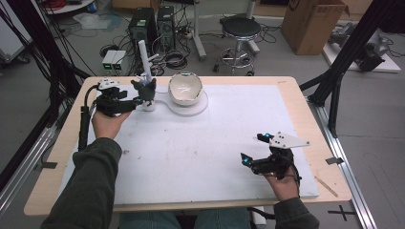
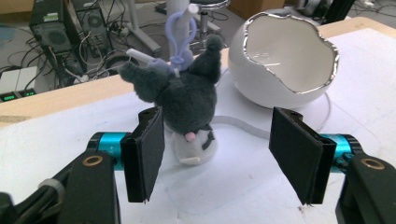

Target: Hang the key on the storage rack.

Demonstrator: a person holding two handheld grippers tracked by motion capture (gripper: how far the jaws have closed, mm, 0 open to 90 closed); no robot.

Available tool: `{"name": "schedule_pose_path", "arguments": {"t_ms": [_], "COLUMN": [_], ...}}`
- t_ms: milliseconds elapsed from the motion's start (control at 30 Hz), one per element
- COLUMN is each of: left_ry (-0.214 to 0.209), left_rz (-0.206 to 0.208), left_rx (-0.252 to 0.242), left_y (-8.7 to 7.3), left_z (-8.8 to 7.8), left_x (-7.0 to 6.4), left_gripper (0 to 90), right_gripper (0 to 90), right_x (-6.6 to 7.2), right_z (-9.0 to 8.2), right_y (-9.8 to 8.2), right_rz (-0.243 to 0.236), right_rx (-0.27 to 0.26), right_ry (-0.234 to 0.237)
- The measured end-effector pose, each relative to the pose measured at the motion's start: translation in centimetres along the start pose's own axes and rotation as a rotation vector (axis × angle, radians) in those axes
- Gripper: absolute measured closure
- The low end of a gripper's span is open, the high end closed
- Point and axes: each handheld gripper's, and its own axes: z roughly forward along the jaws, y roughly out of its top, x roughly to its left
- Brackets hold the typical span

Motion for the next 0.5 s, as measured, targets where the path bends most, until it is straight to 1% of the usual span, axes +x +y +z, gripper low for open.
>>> {"name": "schedule_pose_path", "arguments": {"t_ms": [133, 333, 500], "left_ry": [-0.01, -0.029, -0.042], "left_rz": [0.017, 0.02, 0.022], "left_rx": [-0.009, -0.028, -0.038], "left_y": [0.1, 0.1, -0.1], "left_z": [-0.4, -1.0, -1.6], "left_x": [-0.5, -1.0, -1.1], "left_gripper": [34.2, 31.0, 29.6], "right_gripper": [3.9, 3.9, 3.9], "right_x": [-0.1, -0.2, -0.2], "right_z": [0.0, -0.1, -0.1], "right_y": [0.0, 0.0, 0.0], "right_rz": [0.003, 0.005, 0.005], "right_rx": [-0.002, -0.006, -0.004], "right_ry": [-0.005, -0.007, -0.011]}}
